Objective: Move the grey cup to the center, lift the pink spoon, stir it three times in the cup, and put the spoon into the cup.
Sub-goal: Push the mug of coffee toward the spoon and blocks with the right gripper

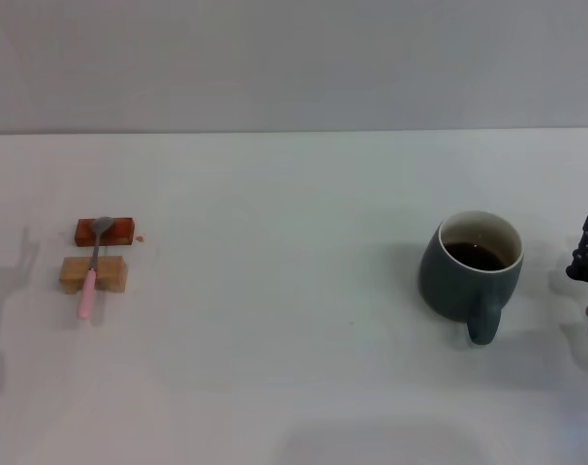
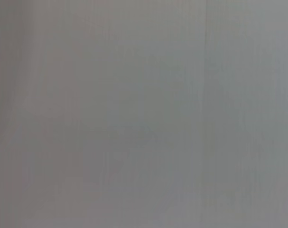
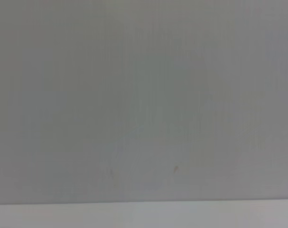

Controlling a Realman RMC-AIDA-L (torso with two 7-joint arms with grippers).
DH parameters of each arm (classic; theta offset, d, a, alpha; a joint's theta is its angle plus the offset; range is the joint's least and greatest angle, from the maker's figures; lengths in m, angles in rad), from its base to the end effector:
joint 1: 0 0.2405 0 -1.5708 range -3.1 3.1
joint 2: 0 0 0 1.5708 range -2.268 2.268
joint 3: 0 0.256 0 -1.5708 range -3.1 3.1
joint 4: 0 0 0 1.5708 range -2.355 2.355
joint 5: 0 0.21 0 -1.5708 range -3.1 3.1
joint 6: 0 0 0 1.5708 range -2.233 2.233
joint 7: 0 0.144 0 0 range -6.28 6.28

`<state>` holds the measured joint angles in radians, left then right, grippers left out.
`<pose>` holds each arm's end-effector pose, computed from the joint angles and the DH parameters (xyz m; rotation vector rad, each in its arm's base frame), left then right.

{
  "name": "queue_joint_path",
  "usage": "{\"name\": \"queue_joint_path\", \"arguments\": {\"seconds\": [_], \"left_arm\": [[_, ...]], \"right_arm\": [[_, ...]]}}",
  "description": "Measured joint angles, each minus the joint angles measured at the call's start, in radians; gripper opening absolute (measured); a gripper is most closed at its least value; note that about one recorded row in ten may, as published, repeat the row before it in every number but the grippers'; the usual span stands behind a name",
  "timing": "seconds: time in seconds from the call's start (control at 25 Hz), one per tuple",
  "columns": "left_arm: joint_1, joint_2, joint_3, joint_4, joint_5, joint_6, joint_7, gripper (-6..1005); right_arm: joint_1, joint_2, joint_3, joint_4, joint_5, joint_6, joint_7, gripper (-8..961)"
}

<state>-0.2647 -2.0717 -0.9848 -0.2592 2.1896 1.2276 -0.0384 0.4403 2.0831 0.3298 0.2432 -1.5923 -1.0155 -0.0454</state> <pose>-0.3704 0.2865 0.0190 -1.2951 -0.5955 -0.6293 0.3486 0.3177 -0.0451 -1.5674 0.7171 0.4900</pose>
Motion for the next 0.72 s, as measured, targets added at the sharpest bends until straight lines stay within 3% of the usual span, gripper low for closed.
{"name": "queue_joint_path", "arguments": {"seconds": [0.72], "left_arm": [[-0.001,-0.001,0.000,-0.011,0.006,0.002,0.000,846]], "right_arm": [[0.006,0.001,0.000,0.012,-0.022,0.000,0.001,0]]}}
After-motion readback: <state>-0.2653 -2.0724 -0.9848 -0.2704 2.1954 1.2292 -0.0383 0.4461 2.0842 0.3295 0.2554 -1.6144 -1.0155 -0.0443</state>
